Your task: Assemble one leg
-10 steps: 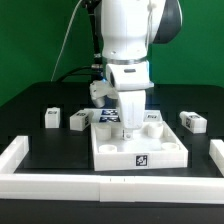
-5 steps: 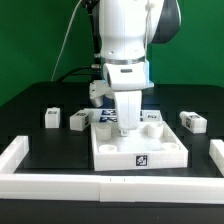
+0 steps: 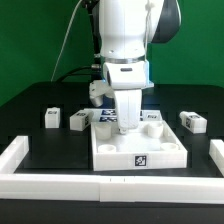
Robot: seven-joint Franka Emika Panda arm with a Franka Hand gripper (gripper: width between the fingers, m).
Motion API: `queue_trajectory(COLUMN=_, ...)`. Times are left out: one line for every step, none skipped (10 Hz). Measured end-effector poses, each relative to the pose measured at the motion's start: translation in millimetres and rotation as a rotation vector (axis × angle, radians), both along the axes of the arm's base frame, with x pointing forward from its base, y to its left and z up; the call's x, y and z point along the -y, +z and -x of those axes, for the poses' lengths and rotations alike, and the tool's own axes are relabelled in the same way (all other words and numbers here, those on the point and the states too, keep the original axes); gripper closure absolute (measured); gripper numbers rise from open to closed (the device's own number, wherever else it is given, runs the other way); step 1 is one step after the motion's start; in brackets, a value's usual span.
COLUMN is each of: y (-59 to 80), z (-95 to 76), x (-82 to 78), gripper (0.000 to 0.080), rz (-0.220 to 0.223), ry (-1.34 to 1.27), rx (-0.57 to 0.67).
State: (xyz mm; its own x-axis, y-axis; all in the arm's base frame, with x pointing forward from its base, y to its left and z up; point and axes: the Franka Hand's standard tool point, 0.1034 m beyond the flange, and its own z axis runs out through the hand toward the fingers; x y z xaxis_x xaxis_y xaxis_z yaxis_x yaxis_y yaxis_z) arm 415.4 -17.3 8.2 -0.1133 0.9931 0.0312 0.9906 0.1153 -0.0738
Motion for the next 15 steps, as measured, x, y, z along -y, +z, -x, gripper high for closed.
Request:
queue_trajectory(y=0.0, z=-0.1, x=0.0, gripper=0.0735, rz=0.000, ry=0.000, rx=0.000)
queue_trajectory(y=0.2, z=-1.6, x=0.0, gripper=0.0735, rz=0.001, ry=-0.008, rx=0.002)
queue_trajectory(y=0.6, z=-8.3, x=-2.5, gripper=0.0735, rz=0.002, ry=-0.044, rx=0.009)
queue_trajectory(y=0.2, z=-18.8, x=-9.8, gripper=0.0735, rz=0.000, ry=-0.072, rx=0.019)
queue_trajectory(y=-0.8, z=-30.3, x=-17.3, gripper=0.0735, rz=-0.006, ry=-0.083, rx=0.029)
queue_trajectory(y=-1.0, z=-41.5, x=-23.8, gripper=0.0735, rz=-0.011, ry=-0.092, rx=0.037)
queue_trajectory(y=-1.0, z=-50.2, x=-31.6, gripper=0.0735, rz=-0.016, ry=-0.099, rx=0.047)
queue_trajectory(y=-0.7, z=-56.3, x=-40.0, gripper=0.0735, rz=-0.021, ry=-0.095, rx=0.054)
queue_trajectory(y=-0.7, z=-63.1, x=-53.2, gripper=0.0736, rz=-0.026, ry=-0.110, rx=0.060)
queue_trajectory(y=-0.7, z=-69.0, x=-67.0, gripper=0.0736, rz=-0.029, ry=-0.140, rx=0.065)
queue_trajectory(y=-0.6, z=-74.0, x=-80.1, gripper=0.0736, rz=-0.032, ry=-0.149, rx=0.071)
queue_trajectory(y=-0.6, z=-76.3, x=-82.8, gripper=0.0736, rz=-0.034, ry=-0.135, rx=0.075)
queue_trajectory(y=-0.8, z=-76.0, x=-81.5, gripper=0.0740, rz=-0.033, ry=-0.139, rx=0.074)
queue_trajectory(y=-1.0, z=-75.9, x=-81.4, gripper=0.0662, rz=-0.033, ry=-0.140, rx=0.074)
queue_trajectory(y=-1.0, z=-75.8, x=-81.2, gripper=0.0513, rz=-0.033, ry=-0.140, rx=0.074)
